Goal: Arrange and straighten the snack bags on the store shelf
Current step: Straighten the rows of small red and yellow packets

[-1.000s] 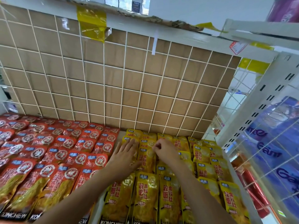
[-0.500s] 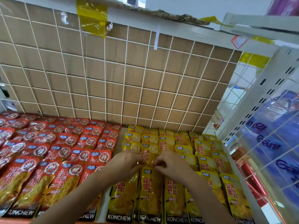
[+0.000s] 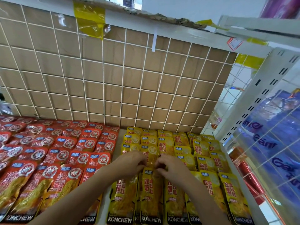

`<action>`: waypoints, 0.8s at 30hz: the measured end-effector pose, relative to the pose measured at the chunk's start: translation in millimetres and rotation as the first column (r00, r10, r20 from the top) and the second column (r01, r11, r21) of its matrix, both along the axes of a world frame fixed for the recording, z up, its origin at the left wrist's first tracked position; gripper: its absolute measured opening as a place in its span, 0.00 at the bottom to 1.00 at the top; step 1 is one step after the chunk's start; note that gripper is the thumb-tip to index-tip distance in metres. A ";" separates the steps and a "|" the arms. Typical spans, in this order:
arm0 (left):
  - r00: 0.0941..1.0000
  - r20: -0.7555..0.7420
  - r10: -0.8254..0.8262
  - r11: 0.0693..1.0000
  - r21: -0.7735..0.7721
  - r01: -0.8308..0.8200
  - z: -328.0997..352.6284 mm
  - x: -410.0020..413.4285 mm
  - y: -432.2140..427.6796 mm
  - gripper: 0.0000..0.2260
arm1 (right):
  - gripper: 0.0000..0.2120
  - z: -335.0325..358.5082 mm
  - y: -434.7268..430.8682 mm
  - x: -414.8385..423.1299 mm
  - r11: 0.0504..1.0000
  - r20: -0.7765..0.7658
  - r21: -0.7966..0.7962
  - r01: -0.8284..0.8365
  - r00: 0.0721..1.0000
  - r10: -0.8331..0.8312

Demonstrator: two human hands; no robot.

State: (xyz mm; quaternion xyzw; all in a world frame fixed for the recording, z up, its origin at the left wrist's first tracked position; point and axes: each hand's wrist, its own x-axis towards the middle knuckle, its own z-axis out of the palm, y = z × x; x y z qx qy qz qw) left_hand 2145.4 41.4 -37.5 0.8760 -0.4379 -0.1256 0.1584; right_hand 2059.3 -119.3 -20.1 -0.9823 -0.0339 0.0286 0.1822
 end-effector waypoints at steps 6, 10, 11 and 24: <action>0.998 -0.045 0.049 0.996 -0.069 -0.052 3.4 10.5 -8.8 0.07 | 0.07 -2.1 -1.3 -1.8 0.999 0.027 0.020 0.025 0.999 -0.025; 0.996 -0.061 0.066 0.994 -0.084 -0.071 0.7 18.0 -13.1 0.06 | 0.06 -4.0 0.0 -0.8 0.999 0.023 0.036 0.033 0.999 -0.034; 0.996 -0.061 0.069 0.993 -0.087 -0.074 -0.6 19.8 -13.5 0.06 | 0.06 -4.1 0.3 -0.7 0.999 0.021 0.038 0.033 0.999 -0.034; 0.991 -0.071 0.111 0.991 -0.071 -0.116 2.7 36.8 -12.6 0.08 | 0.08 -5.7 6.3 1.5 1.000 0.008 0.020 0.022 1.000 -0.022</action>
